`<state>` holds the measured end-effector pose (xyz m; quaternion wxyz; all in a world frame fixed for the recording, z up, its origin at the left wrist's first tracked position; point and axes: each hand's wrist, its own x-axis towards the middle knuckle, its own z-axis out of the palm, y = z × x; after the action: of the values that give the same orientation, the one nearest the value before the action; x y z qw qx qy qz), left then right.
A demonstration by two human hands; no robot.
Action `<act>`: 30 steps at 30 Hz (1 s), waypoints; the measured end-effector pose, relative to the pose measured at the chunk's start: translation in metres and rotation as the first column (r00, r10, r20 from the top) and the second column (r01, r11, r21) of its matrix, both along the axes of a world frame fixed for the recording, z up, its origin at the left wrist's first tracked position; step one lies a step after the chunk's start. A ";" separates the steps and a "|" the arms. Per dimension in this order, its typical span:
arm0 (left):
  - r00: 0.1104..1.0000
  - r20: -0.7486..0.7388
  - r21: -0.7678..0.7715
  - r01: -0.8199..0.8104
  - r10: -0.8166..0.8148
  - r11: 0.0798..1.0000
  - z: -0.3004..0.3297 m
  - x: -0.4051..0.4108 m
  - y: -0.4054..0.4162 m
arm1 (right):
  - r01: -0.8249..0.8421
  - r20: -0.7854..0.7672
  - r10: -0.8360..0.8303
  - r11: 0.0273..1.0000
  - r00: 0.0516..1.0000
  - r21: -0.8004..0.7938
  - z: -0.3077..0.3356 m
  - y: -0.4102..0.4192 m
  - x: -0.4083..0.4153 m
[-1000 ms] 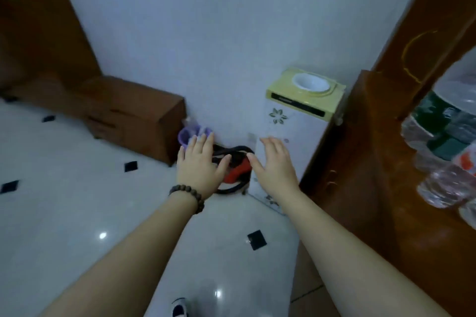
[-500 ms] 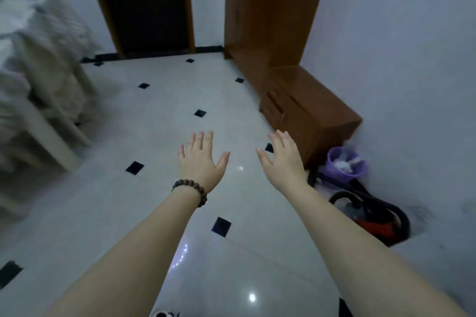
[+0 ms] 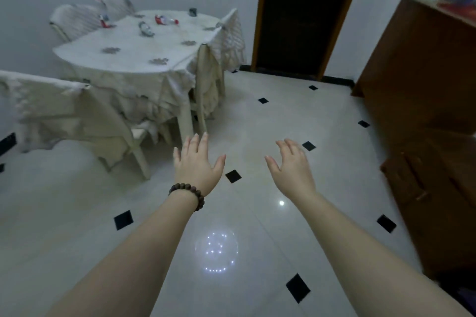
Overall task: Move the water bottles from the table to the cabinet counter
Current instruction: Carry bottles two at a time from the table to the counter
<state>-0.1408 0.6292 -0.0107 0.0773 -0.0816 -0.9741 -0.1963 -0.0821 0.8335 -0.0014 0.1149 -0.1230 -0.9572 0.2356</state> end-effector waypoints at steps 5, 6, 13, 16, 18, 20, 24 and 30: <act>0.994 0.004 -0.011 -0.109 0.109 0.994 0.005 -0.048 -0.043 | -0.097 0.018 0.097 0.995 0.995 0.020 0.000 -0.029 -0.068; 0.992 0.003 -0.013 -0.127 0.128 0.992 0.004 -0.057 -0.048 | -0.110 0.018 0.110 0.994 0.994 0.018 -0.001 -0.033 -0.081; 0.980 0.005 -0.044 -0.198 0.199 0.979 -0.007 -0.149 -0.063 | -0.190 0.018 0.190 0.982 0.982 -0.009 -0.014 -0.047 -0.192; 0.978 -0.005 -0.044 -0.209 0.209 0.977 -0.009 -0.205 -0.056 | -0.209 0.021 0.210 0.977 0.978 -0.028 -0.021 -0.042 -0.251; 0.977 -0.009 -0.039 -0.214 0.214 0.976 -0.008 -0.251 -0.046 | -0.213 0.017 0.214 0.976 0.977 -0.035 -0.023 -0.033 -0.296; 0.976 -0.011 -0.038 -0.219 0.219 0.975 -0.003 -0.299 -0.035 | -0.213 0.013 0.214 0.976 0.977 -0.036 -0.021 -0.022 -0.343; 0.973 -0.017 -0.039 -0.231 0.230 0.972 0.008 -0.395 -0.012 | -0.221 0.028 0.222 0.974 0.975 -0.054 -0.010 0.002 -0.436; 0.961 -0.028 0.007 -0.276 0.276 0.961 0.014 -0.498 0.004 | -0.248 0.034 0.249 0.968 0.968 -0.029 0.003 0.022 -0.549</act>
<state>-0.6389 0.6332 0.0034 0.1179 0.0522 -0.9744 -0.1840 -0.6306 0.8550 0.0020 0.0652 -0.0079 -0.9640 0.2576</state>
